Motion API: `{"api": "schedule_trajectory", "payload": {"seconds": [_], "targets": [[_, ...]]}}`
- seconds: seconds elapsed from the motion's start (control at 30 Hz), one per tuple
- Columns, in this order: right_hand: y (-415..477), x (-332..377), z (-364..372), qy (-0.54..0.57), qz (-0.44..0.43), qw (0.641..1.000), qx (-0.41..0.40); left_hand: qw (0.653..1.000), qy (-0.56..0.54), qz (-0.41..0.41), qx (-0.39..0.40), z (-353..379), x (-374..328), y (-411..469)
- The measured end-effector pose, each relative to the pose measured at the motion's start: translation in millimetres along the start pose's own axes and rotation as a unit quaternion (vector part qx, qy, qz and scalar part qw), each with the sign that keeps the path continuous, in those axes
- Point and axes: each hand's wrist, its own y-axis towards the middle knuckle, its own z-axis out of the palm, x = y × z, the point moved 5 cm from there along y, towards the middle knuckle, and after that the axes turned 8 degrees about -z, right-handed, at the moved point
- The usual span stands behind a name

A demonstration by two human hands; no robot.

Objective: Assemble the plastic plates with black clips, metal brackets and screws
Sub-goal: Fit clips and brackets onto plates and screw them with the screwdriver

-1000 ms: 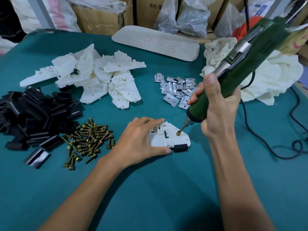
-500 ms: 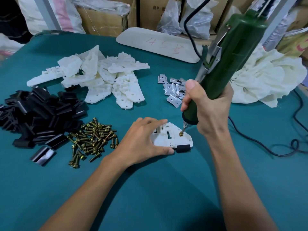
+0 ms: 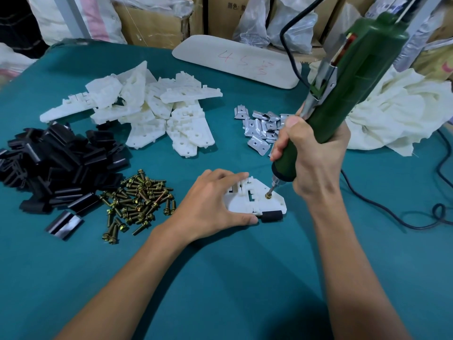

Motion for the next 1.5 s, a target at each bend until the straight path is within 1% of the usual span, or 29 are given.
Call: {"api": "schedule_trajectory", "payload": {"seconds": [0.43, 0.63, 0.73, 0.83, 0.9, 0.97, 1.0, 1.07, 1.13, 1.2, 1.23, 1.27, 1.3, 1.33, 1.37, 1.4, 1.43, 1.47, 1.5], "targets": [[-2, 0, -1, -0.004, 0.006, 1.0, 0.008, 1.0, -0.007, 0.002, 0.008, -1, -1, 0], [-3, 4, 2, -0.006, 0.01, 0.999, 0.033, 1.0, -0.006, -0.004, 0.016, -3, 0, -2], [1, 10, 3, 0.008, 0.024, 0.998, 0.05, 1.0, -0.006, -0.012, 0.028, -3, -3, -2], [8, 26, -3, 0.038, 0.018, 0.998, 0.041, 0.999, 0.028, -0.004, 0.031, -5, -8, -3], [13, 35, -8, 0.045, 0.009, 0.999, 0.027, 0.998, 0.019, 0.008, 0.06, -7, -14, -3], [16, 40, -14, 0.05, 0.008, 0.999, 0.008, 0.995, 0.0, 0.001, 0.098, -9, -20, -1], [17, 41, -16, 0.057, 0.012, 0.998, -0.003, 0.995, 0.012, -0.011, 0.097, -11, -22, 1], [17, 42, -20, 0.066, 0.02, 0.997, -0.019, 0.994, 0.071, -0.067, 0.045, -20, -22, 3], [16, 44, -22, 0.067, 0.019, 0.997, -0.027, 0.972, 0.178, -0.15, -0.025, -29, -20, 1], [15, 45, -22, 0.065, 0.017, 0.997, -0.026, 0.946, 0.257, -0.189, -0.059, -33, -20, -5], [14, 45, -22, 0.065, 0.016, 0.997, -0.025, 0.942, 0.268, -0.184, -0.079, -34, -21, -9], [14, 45, -21, 0.065, 0.016, 0.997, -0.023, 0.947, 0.257, -0.163, -0.103, -36, -21, -12], [13, 45, -21, 0.065, 0.016, 0.997, -0.022, 0.958, 0.23, -0.124, -0.123, -38, -22, -14], [12, 45, -20, 0.065, 0.016, 0.998, -0.021, 0.972, 0.195, -0.076, -0.109, -37, -21, -16], [11, 44, -19, 0.064, 0.017, 0.998, -0.019, 0.985, 0.161, -0.028, -0.05, -34, -22, -16], [10, 43, -19, 0.061, 0.017, 0.998, -0.017, 0.991, 0.133, 0.014, 0.029, -30, -22, -17], [8, 42, -19, 0.058, 0.017, 0.998, -0.015, 0.987, 0.121, 0.043, 0.099, -23, -20, -16], [7, 42, -18, 0.056, 0.016, 0.998, -0.011, 0.981, 0.127, 0.061, 0.134, -18, -18, -15], [6, 41, -18, 0.056, 0.016, 0.998, -0.009, 0.979, 0.141, 0.073, 0.127, -13, -16, -12]]}}
